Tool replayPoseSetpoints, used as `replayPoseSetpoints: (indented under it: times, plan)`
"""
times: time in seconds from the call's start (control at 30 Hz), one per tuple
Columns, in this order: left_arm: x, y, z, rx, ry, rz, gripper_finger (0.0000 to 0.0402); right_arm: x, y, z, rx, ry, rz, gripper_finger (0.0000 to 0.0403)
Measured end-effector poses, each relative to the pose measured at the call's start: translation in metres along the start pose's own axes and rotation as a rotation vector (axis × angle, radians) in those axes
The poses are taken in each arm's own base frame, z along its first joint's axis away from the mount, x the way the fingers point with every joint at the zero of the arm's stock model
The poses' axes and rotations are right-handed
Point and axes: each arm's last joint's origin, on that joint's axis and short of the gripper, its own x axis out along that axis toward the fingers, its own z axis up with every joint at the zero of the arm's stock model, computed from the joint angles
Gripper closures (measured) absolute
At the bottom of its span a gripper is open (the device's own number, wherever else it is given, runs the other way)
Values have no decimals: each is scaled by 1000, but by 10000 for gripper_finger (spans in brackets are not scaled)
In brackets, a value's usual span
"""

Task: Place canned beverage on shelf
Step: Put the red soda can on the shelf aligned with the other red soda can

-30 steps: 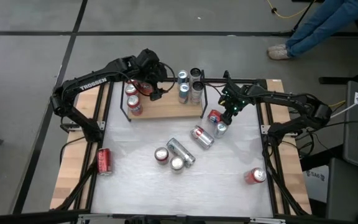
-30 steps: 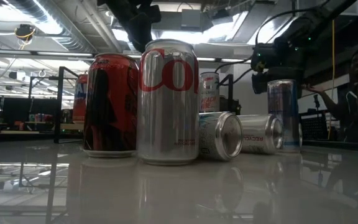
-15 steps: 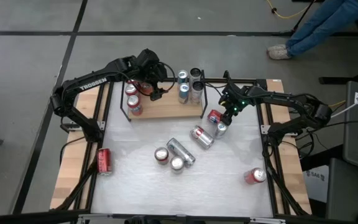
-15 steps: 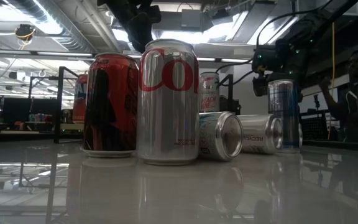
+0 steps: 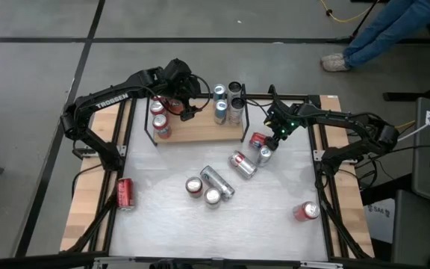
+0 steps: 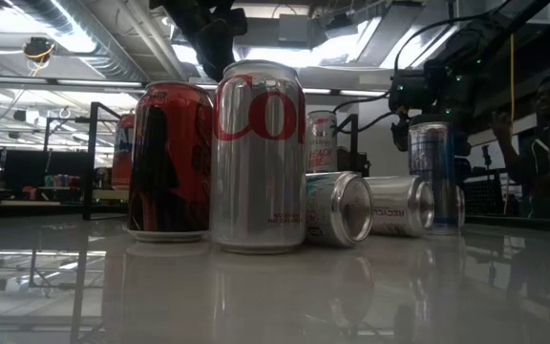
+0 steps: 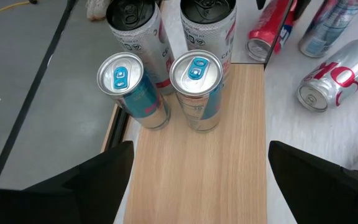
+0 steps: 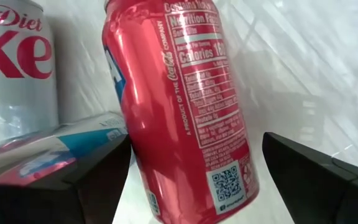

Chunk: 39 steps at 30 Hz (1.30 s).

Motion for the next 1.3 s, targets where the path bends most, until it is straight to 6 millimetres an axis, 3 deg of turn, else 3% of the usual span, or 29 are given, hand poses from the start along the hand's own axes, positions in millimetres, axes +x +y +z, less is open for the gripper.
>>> replayPoseSetpoints:
  times: [0.33, 0.57, 0.83, 1.1, 1.3]
  plan:
    - [0, 0, 0, 0, 0, 0, 37, -1, -1, 2, -35, -20, -59, 49]
    - [0, 0, 1, 1, -8, 3, 37, 0, -9, 2, -2, -45, -280, 49]
    - [0, 1, 4, 4, -39, 14, 37, 1, -8, 2, -1, -35, -260, 49]
    - [0, 1, 4, 4, -41, 15, 37, 15, -11, 3, 4, 31, -243, 51]
    - [0, 1, 4, 4, -41, 15, 37, 16, -12, 4, 4, 28, -241, 95]
